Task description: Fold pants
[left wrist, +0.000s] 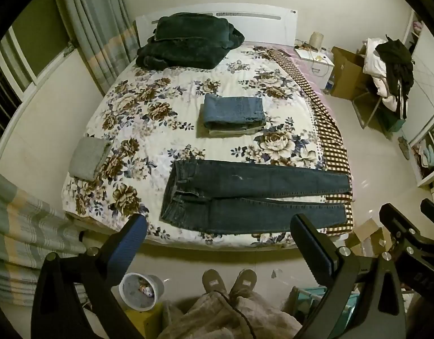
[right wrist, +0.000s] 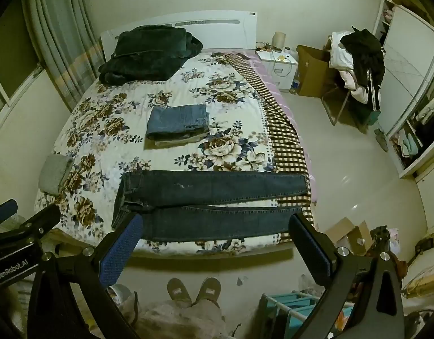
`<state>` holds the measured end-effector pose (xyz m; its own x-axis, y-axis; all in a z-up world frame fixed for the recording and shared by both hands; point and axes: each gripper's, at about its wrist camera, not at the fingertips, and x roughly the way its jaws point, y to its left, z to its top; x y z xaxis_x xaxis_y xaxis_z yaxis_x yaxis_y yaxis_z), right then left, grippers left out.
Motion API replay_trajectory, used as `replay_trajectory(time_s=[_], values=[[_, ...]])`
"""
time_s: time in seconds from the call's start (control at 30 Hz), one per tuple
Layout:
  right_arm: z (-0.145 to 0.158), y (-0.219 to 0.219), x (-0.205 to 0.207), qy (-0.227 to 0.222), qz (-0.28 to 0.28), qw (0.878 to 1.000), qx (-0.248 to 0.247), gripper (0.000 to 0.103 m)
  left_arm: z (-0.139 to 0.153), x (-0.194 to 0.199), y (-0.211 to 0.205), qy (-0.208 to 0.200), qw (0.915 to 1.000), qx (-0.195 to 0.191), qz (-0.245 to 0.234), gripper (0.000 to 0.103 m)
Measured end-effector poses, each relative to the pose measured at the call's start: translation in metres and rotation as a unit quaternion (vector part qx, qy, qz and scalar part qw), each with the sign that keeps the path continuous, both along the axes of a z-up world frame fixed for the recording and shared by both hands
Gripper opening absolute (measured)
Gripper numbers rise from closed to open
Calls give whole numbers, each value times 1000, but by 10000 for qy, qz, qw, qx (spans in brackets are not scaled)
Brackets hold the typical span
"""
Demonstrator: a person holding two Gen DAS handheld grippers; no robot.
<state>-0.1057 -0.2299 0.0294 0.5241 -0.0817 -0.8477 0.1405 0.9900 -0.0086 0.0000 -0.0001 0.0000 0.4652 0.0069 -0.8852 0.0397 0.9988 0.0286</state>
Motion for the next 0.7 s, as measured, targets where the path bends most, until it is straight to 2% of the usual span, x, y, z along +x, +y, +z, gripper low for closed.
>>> replay_trajectory(time_s=[0.7], values=[[6, -5, 1, 85, 22, 10000, -7, 103, 0, 0, 0, -1, 10000, -11, 6, 103]])
